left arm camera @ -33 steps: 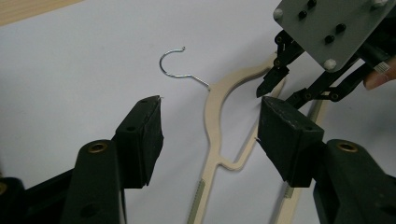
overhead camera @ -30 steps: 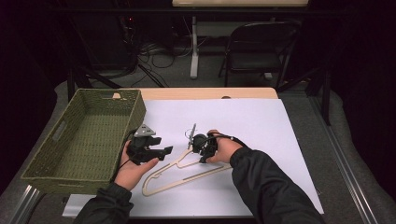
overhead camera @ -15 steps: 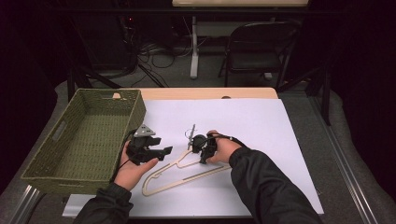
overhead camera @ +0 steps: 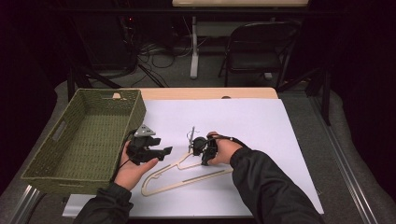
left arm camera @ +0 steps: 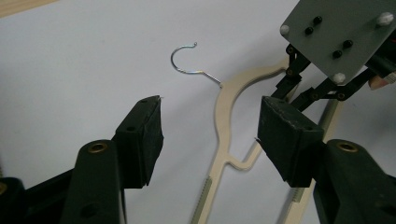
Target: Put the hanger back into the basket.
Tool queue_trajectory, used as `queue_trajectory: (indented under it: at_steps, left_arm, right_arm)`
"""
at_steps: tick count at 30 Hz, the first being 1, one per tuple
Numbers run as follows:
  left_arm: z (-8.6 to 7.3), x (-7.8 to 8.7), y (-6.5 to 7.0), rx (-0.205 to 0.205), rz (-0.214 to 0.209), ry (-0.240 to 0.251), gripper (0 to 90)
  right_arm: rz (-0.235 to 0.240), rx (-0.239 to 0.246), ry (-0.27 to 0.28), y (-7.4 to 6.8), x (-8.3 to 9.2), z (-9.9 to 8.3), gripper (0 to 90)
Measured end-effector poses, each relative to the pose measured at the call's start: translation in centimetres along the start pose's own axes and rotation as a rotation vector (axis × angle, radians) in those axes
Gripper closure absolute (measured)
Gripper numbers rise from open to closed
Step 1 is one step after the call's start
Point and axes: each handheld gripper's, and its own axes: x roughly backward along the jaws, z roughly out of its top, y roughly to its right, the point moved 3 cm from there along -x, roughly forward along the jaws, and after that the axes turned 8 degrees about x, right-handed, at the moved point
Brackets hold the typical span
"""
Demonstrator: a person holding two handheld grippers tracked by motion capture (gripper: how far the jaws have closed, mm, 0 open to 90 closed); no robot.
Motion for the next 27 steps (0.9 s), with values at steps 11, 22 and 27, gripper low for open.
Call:
queue_trajectory:
  at_steps: [11,22,27]
  left_arm:
    - [0.0,-0.2,-0.1,-0.001,0.000,-0.015,40.1]
    - [-0.1,-0.4,-0.2,0.007,0.001,-0.029,40.1]
    - [-0.2,-0.6,-0.3,0.008,0.002,-0.030,40.1]
  right_arm:
    - [0.035,0.030,-0.036,-0.8,0.1,0.0,81.0]
    - [0.028,0.111,-0.059,-1.4,0.1,0.0,85.2]
    - [0.016,0.136,-0.061,-1.5,0.2,0.0,85.5]
